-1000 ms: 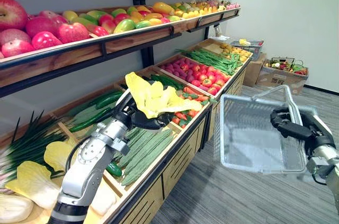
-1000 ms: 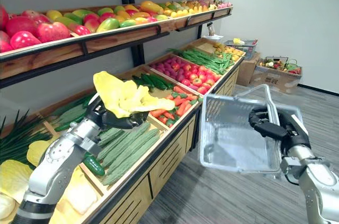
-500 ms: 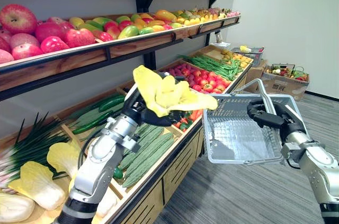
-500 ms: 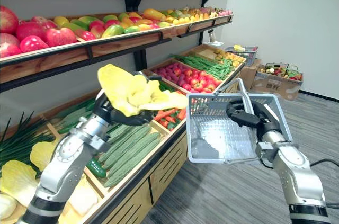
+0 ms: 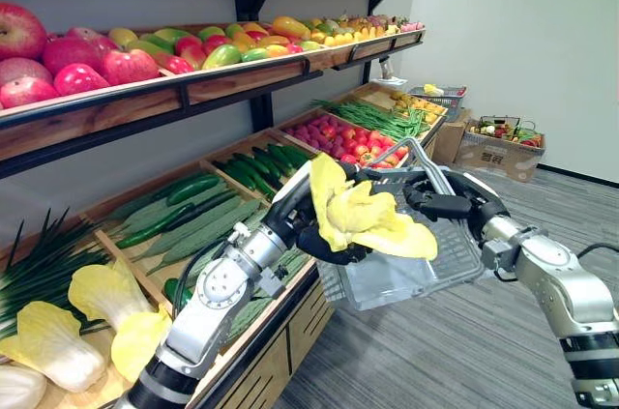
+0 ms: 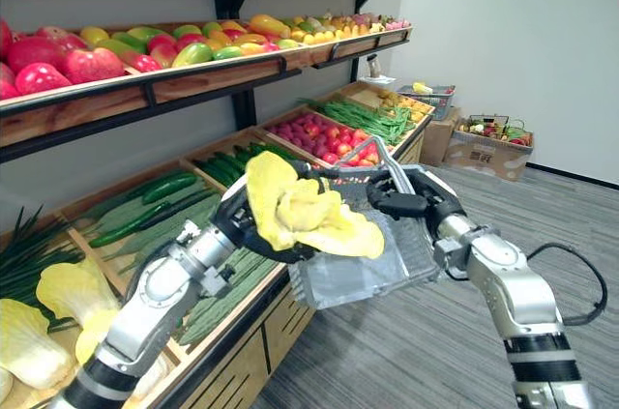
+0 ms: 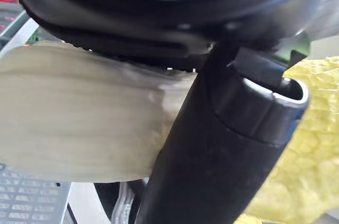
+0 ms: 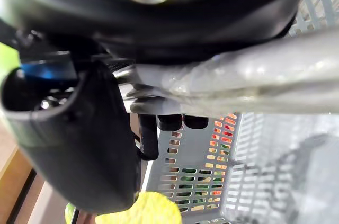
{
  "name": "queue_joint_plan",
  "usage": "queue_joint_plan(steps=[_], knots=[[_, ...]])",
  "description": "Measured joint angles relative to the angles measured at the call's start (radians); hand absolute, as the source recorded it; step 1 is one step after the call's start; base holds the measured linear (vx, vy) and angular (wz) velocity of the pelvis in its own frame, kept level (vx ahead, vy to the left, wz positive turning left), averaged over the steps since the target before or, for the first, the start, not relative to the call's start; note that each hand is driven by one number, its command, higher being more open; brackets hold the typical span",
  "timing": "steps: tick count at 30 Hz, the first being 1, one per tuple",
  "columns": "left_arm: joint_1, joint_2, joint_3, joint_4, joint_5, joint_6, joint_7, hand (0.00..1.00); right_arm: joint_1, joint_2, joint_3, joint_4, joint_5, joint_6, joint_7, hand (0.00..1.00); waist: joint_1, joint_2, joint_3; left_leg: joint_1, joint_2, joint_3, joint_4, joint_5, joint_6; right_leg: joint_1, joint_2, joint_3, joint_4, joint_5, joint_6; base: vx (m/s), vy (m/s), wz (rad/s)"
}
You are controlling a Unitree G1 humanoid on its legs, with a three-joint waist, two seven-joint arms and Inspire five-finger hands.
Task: Pick vegetable in the basket
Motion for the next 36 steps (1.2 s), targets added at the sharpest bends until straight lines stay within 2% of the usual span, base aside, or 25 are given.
queue_joint_plan(steps=[5, 8, 12, 22, 32, 36], knots=[[-0.006, 0.001, -0.002, 0.001, 0.042, -0.032, 0.037, 0.00, -0.005, -0.001, 0.002, -0.024, 0.039, 0.031, 0.024, 0.00, -0.001, -0.012, 0.008, -0.005, -0.005, 0.008, 0.005, 0.000, 0.001, -0.005, -0.001, 0.007, -0.003, 0.002, 0.003, -0.06, 0.015, -0.04], [-0.039, 0.003, -0.045, 0.017, 0.099, -0.054, 0.051, 0.00, -0.006, -0.011, 0.007, -0.059, 0.064, 0.044, 0.037, 0.00, -0.003, -0.016, 0.014, -0.017, -0.006, 0.013, 0.011, 0.000, 0.001, -0.015, -0.002, 0.013, -0.003, 0.006, 0.003, -0.05, 0.010, -0.04], [-0.079, 0.002, -0.118, 0.055, 0.193, -0.081, 0.053, 0.00, -0.024, -0.016, 0.052, -0.116, 0.100, 0.068, 0.044, 0.00, -0.021, -0.011, 0.034, -0.014, -0.005, 0.021, 0.011, -0.001, 0.000, -0.017, -0.001, 0.026, 0.000, 0.011, 0.000, -0.02, 0.015, -0.09], [-0.120, -0.006, -0.190, 0.231, 0.372, -0.160, 0.094, 0.00, -0.029, -0.057, 0.106, -0.123, 0.111, 0.157, 0.009, 0.00, -0.042, -0.005, 0.063, -0.011, -0.005, 0.066, 0.011, -0.002, -0.001, -0.032, 0.006, 0.063, 0.001, 0.024, 0.001, -0.04, 0.006, -0.12], [-0.125, 0.002, -0.236, 0.302, 0.472, -0.205, 0.109, 0.00, 0.008, -0.084, 0.131, -0.149, 0.067, 0.188, 0.008, 0.00, -0.052, -0.003, 0.063, -0.007, 0.008, 0.084, 0.020, -0.006, -0.008, -0.032, 0.016, 0.080, 0.001, 0.027, 0.001, -0.01, -0.002, -0.05], [-0.108, 0.002, -0.237, 0.323, 0.488, -0.241, 0.108, 0.00, 0.036, -0.085, 0.130, -0.166, 0.067, 0.191, 0.007, 0.00, -0.052, -0.002, 0.062, -0.007, 0.009, 0.087, 0.023, -0.006, -0.008, -0.032, 0.016, 0.081, 0.001, 0.026, 0.003, -0.03, -0.001, -0.01]])
